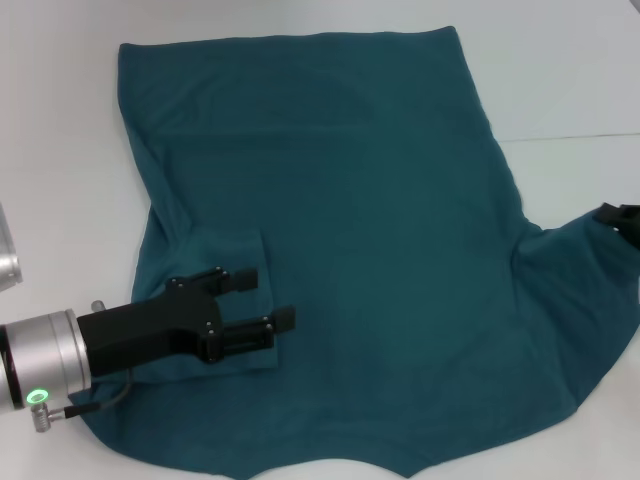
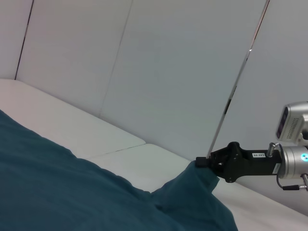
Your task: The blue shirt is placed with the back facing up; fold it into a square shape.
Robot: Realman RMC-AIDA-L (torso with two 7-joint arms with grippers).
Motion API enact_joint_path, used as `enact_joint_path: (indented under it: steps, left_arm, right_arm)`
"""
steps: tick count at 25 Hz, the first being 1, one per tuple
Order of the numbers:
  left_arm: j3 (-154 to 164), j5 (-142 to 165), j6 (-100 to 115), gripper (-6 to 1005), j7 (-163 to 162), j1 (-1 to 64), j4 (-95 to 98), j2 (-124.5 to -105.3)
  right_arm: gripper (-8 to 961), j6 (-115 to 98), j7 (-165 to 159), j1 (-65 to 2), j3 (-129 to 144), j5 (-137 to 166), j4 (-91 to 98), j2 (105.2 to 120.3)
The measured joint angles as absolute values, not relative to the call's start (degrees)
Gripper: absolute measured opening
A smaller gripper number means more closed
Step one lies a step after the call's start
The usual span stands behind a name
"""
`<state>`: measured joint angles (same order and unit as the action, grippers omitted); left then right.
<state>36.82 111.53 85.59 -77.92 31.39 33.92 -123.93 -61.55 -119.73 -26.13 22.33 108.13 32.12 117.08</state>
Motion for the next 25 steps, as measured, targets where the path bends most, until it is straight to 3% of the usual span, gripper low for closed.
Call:
enact_joint_path:
  steps: [7, 16, 25]
  left_arm:
    - [36.8, 111.5, 85.2, 860, -77.9, 31.4, 33.9, -123.93]
    - [36.8, 111.5, 84.4, 860, -77.9, 31.5, 33.8, -123.93]
    - [36.8, 111.5, 83.8, 861, -78.0, 31.7, 33.1, -123.93]
  right_arm:
    - [10, -63.4, -119.6, -28.3, 22.6, 108.1, 31.9, 117.51]
    - [12, -61.7, -119.6, -31.6, 26.0, 108.4, 31.4, 119.2]
    - [19, -58.8, -116.1, -35.0, 28.6, 108.1, 24.7, 119.44]
